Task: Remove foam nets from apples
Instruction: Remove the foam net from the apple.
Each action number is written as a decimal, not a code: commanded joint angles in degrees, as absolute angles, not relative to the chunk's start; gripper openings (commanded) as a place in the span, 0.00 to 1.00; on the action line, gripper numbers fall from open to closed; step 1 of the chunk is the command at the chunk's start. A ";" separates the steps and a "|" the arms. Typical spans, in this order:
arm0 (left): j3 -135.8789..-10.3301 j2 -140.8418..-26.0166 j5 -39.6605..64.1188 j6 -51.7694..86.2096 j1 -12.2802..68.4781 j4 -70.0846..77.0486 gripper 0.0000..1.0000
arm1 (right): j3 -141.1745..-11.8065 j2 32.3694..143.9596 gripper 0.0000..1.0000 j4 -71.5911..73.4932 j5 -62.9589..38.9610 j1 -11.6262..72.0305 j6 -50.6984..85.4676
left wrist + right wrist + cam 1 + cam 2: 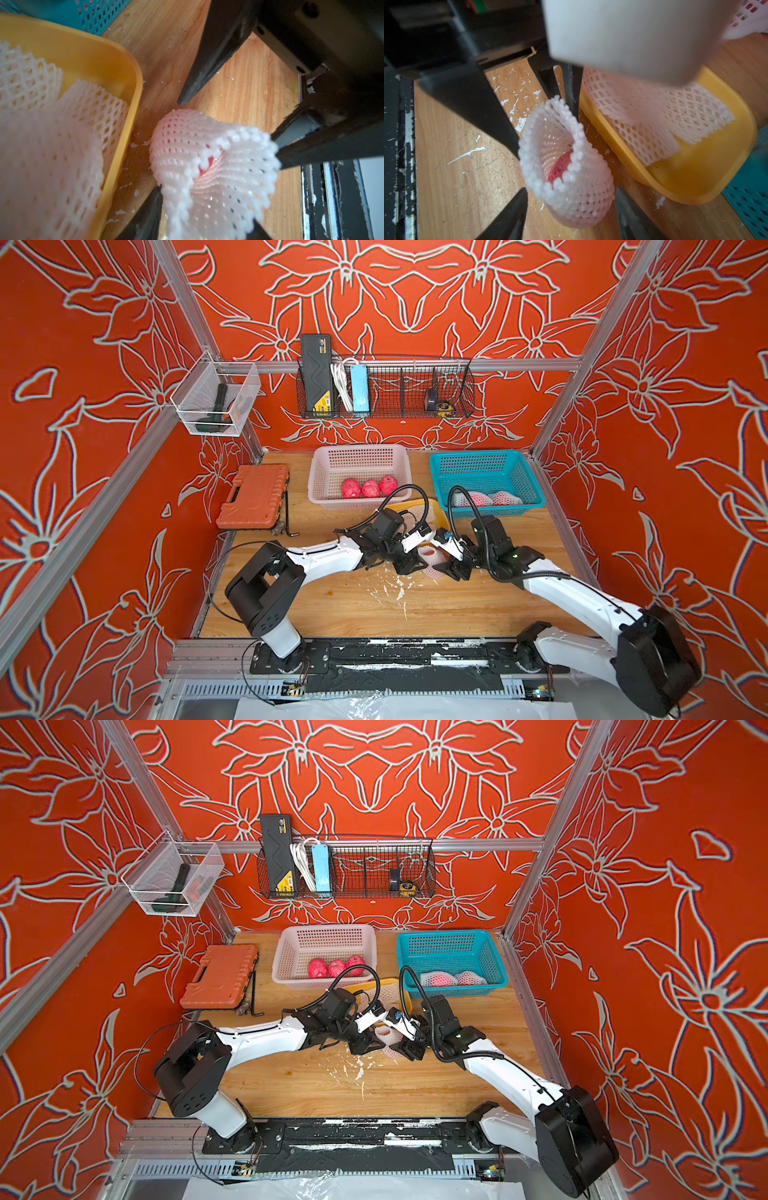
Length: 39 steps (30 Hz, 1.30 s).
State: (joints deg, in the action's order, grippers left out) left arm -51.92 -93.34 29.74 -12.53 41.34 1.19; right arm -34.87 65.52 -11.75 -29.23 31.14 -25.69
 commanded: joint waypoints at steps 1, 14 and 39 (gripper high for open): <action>-53.53 -93.94 31.90 -13.28 42.17 2.72 0.42 | -36.22 66.20 0.56 -11.30 -30.59 31.29 -28.74; -53.80 -91.13 33.77 -12.58 42.11 1.83 0.15 | -34.74 63.99 0.21 -8.68 -33.84 31.21 -28.43; -48.17 -81.24 24.87 -10.34 41.40 4.04 0.63 | -33.54 55.44 0.10 -4.05 -33.29 31.16 -21.33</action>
